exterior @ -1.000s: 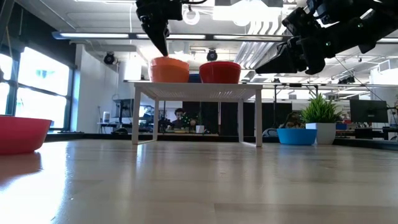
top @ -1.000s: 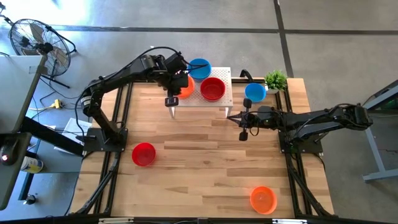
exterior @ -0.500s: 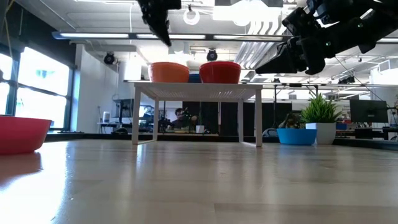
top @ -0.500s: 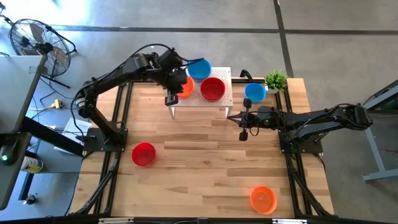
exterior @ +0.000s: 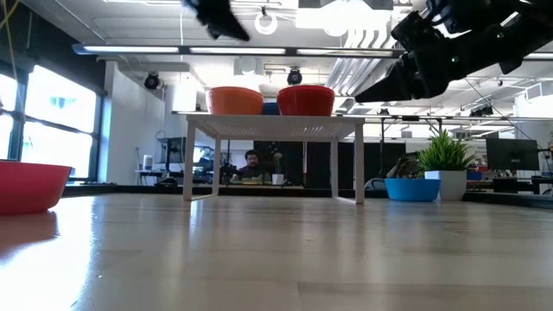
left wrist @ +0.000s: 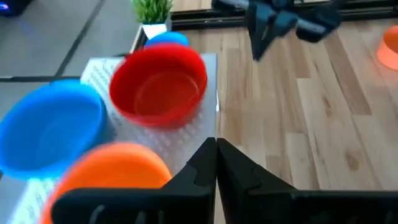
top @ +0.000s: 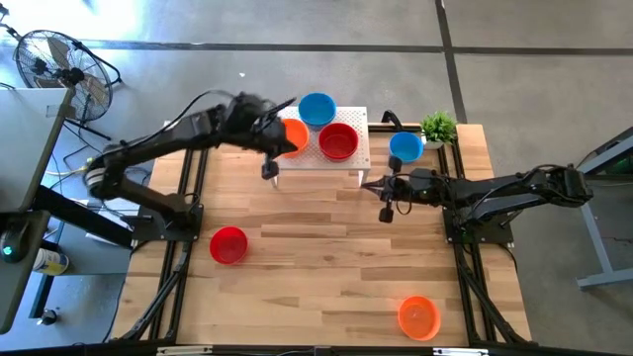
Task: Pick & Place Mini bowls
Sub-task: Stack the blue bowl on the blue bowl on the shelf
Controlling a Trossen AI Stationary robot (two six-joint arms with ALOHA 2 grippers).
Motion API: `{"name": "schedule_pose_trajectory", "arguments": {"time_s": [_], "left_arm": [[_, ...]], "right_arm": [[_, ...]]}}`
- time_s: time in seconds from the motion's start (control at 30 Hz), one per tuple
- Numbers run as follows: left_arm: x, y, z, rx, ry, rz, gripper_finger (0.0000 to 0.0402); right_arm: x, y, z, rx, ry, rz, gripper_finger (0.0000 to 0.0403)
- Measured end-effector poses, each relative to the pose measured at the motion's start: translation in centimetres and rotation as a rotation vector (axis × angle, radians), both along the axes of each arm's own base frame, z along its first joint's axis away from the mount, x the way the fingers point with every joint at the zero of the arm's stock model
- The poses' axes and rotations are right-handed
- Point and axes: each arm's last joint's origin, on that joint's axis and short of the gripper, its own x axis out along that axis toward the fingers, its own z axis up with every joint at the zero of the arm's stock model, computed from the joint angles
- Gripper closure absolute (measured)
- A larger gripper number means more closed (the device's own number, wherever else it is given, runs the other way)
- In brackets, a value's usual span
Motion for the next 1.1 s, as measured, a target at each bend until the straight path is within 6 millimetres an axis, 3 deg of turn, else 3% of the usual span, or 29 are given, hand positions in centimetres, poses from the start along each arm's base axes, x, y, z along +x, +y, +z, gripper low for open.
{"name": "schedule_pose_trajectory", "arguments": {"time_s": [0.37,0.57,0.77,1.1], "left_arm": [[-7.6,-2.9,-8.0,-0.006,-0.393,0.134,0.0401],[-10.5,-3.7,-11.2,0.01,-0.491,0.223,0.0401],[-11.1,-4.0,-13.1,0.021,-0.55,0.226,0.0401],[-11.1,-4.0,-13.5,0.017,-0.549,0.217,0.0401]], "right_arm": [[-1.3,-1.0,1.1,0.219,-0.018,-0.491,0.0347],[-4.4,-2.7,1.4,0.552,-0.02,-0.924,0.0299],[-7.0,-5.4,-1.7,0.669,-0.023,-1.248,0.0274],[-8.5,-9.6,-4.0,0.693,-0.027,-1.507,0.0273]]}}
